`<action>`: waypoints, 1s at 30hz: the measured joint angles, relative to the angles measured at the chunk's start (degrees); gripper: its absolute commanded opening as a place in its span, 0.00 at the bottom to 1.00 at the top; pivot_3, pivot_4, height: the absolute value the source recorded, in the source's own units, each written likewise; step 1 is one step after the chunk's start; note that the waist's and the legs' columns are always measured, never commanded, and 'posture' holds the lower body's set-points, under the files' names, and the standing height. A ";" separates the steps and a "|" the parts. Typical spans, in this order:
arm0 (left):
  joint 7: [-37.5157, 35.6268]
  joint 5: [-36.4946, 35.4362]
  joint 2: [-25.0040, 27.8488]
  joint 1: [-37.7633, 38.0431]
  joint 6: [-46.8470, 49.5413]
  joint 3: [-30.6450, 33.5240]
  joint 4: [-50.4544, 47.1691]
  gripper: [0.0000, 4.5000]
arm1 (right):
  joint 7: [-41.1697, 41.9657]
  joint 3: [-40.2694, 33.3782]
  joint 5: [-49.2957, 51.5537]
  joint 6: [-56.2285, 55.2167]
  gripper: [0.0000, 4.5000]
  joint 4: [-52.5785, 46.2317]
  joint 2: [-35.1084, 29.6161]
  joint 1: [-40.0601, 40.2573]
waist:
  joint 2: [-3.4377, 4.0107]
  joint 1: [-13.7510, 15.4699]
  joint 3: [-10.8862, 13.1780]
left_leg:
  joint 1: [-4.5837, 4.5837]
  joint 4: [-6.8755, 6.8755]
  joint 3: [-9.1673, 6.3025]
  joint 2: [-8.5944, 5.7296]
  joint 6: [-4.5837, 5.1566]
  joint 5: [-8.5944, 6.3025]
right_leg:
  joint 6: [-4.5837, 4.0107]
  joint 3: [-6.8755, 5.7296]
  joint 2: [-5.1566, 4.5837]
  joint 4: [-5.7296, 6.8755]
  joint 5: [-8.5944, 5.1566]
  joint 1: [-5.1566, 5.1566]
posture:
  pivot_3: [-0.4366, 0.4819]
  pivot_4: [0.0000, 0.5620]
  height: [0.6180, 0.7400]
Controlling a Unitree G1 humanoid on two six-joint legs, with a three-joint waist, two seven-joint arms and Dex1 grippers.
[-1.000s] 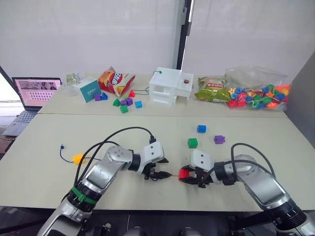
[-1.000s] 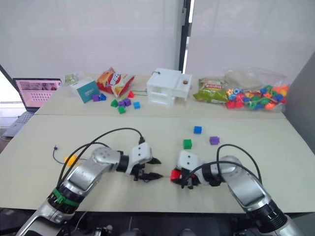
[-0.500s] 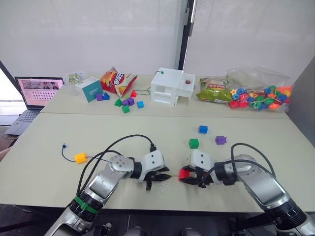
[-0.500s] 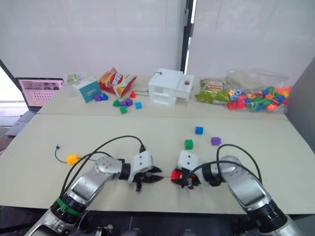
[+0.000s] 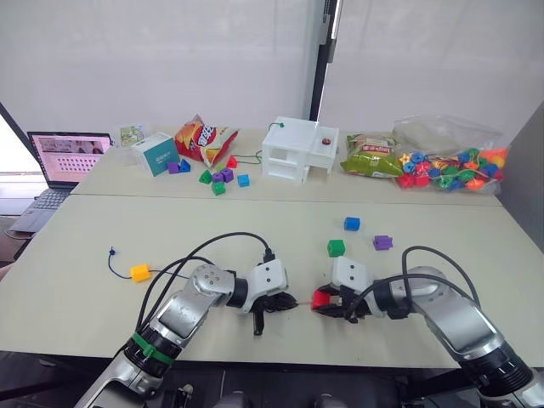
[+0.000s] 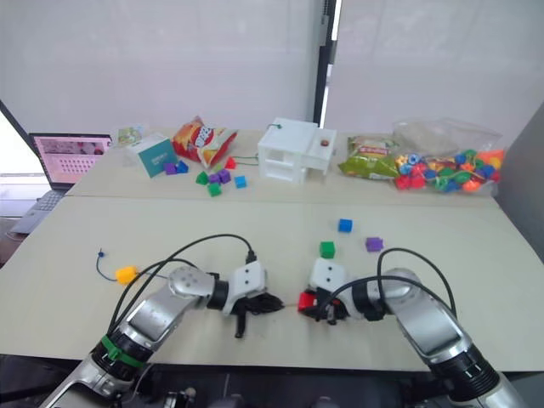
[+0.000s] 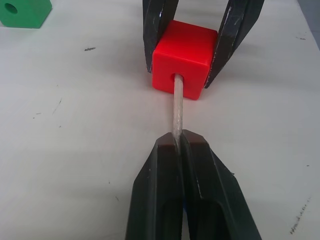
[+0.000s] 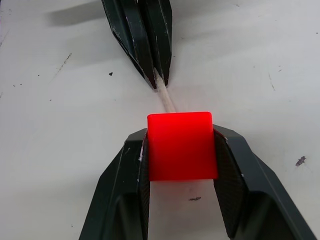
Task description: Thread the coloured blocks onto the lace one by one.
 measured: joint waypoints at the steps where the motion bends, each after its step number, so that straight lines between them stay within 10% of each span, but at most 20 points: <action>1: -0.25 0.08 -0.07 -0.41 -0.02 -0.16 0.32 0.00 | 0.00 -0.03 0.01 0.00 0.26 -0.15 -0.17 0.08 | 0.00 0.05 0.00 | -0.01 0.01 0.00 0.00 0.00 0.00 | 0.00 0.00 0.00 0.00 0.00 0.00 | 0.48 0.27 1.00; 30: -1.93 0.47 -0.84 -3.89 3.55 -0.97 0.22 0.00 | 0.03 -0.54 -0.12 0.41 0.26 -1.81 -2.26 1.39 | -0.02 -0.20 0.01 | -0.08 0.01 0.01 0.01 0.00 0.00 | 0.00 0.01 0.04 0.01 0.00 -0.08 | 0.48 0.27 1.00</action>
